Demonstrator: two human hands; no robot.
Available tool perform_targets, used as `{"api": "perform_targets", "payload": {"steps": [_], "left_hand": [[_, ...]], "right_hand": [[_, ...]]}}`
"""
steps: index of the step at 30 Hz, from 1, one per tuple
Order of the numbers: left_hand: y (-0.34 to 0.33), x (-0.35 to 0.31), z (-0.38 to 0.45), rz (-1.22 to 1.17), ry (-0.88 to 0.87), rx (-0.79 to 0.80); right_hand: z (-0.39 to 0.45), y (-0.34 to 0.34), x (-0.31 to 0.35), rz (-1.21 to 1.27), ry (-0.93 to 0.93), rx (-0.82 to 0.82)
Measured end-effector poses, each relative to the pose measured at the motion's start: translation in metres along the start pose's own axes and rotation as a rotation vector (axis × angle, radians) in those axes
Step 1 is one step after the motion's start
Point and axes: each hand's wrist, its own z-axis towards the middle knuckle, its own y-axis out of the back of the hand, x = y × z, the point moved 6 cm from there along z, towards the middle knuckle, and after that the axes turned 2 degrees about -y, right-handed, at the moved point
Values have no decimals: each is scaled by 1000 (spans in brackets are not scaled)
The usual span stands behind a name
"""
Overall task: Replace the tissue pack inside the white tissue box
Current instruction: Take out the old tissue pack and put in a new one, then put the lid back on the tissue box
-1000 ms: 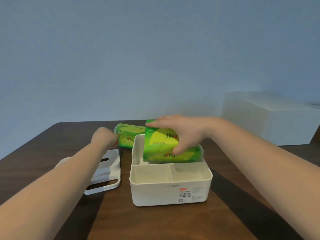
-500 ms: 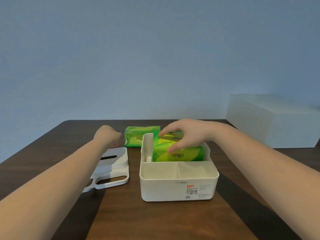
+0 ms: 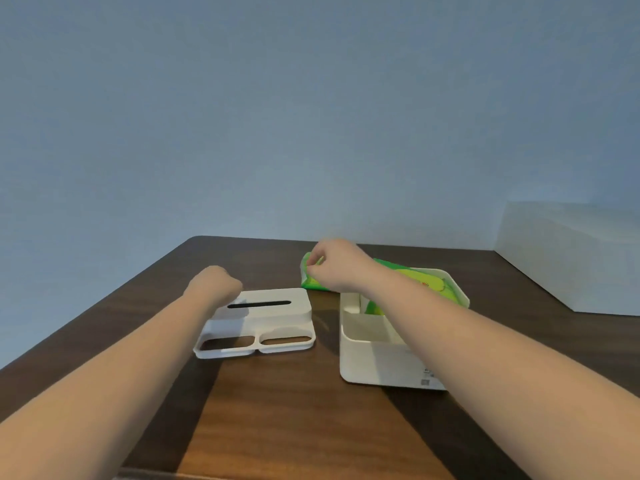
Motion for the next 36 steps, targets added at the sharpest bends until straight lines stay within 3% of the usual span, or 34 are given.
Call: {"api": "perform_targets", "payload": {"steps": [7, 14, 20, 26, 28, 36], "left_hand": [[6, 38, -12, 77, 92, 49], [-1, 47, -13, -108, 142, 65], [2, 46, -17, -181, 124, -6], [33, 27, -31, -186, 23, -170], [42, 16, -38, -250, 4, -208], [47, -51, -69, -432, -108, -208]], "right_hand": [[16, -62, 34, -287, -112, 293], [17, -81, 26, -337, -207, 409], [20, -75, 20, -160, -283, 365], [25, -40, 18, 113, -311, 122], [22, -21, 15, 92, -364, 100], [0, 53, -26, 341, -350, -135]]}}
